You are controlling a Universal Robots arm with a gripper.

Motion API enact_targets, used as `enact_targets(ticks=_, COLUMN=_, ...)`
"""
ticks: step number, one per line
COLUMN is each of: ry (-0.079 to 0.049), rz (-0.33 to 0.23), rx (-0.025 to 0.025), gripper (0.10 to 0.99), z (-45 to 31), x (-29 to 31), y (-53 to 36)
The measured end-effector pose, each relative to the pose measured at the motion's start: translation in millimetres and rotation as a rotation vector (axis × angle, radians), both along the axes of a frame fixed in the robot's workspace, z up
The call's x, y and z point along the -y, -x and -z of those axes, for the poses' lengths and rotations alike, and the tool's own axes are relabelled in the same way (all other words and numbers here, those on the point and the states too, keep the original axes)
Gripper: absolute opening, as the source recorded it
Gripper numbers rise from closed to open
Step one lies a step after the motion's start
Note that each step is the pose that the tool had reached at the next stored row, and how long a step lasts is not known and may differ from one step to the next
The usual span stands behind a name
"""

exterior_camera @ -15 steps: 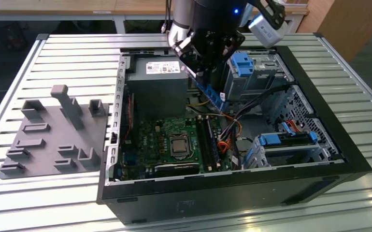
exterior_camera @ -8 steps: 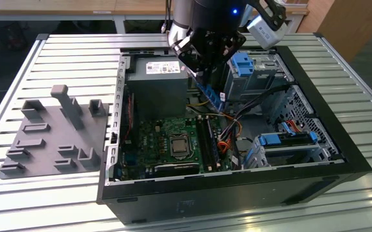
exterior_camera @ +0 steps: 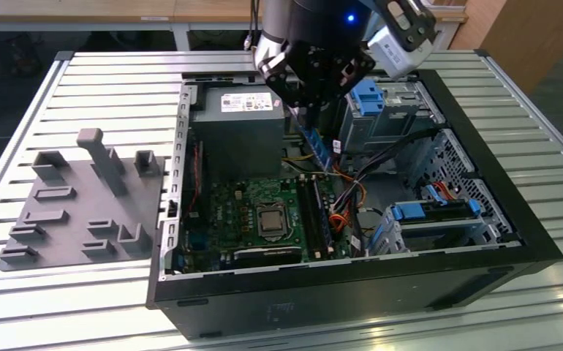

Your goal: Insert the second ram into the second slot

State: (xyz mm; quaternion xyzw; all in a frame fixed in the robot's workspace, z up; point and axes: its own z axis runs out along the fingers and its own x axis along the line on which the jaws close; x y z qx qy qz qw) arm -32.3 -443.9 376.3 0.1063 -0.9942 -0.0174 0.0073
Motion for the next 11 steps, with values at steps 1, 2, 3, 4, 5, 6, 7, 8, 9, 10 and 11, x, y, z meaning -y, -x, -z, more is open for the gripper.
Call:
enact_targets(ticks=1, ry=0.000, rz=0.018, rx=0.0000, gripper=0.133, z=0.0, x=0.0, y=0.0)
enact_targets(ticks=2, ry=0.000, rz=0.034, rx=0.0000, gripper=0.133, z=0.1, x=0.0, y=0.0)
enact_targets(ticks=3, ry=0.000, rz=0.050, rx=0.0000, gripper=0.133, z=0.1, x=0.0, y=0.0)
enact_targets(ticks=4, ry=0.000, rz=0.066, rx=0.0000, gripper=0.133, z=0.1, x=0.0, y=0.0)
enact_targets(ticks=5, ry=0.000, rz=0.080, rx=0.0000, gripper=0.133, z=0.1, x=0.0, y=0.0)
enact_targets(ticks=6, ry=0.000, rz=0.094, rx=0.0000, gripper=0.133, z=0.1, x=0.0, y=0.0)
enact_targets(ticks=7, ry=0.000, rz=0.107, rx=0.0000, gripper=0.133, z=0.1, x=0.0, y=0.0)
enact_targets(ticks=8, ry=0.000, rz=0.121, rx=0.0000, gripper=0.133, z=0.2, x=0.0, y=0.0)
enact_targets(ticks=9, ry=0.000, rz=0.134, rx=0.0000, gripper=0.133, z=0.2, x=0.0, y=0.0)
enact_targets(ticks=10, ry=0.000, rz=0.146, rx=0.0000, gripper=0.133, z=0.2, x=0.0, y=0.0)
enact_targets(ticks=11, ry=0.000, rz=0.159, rx=0.0000, gripper=0.133, z=0.2, x=0.0, y=0.0)
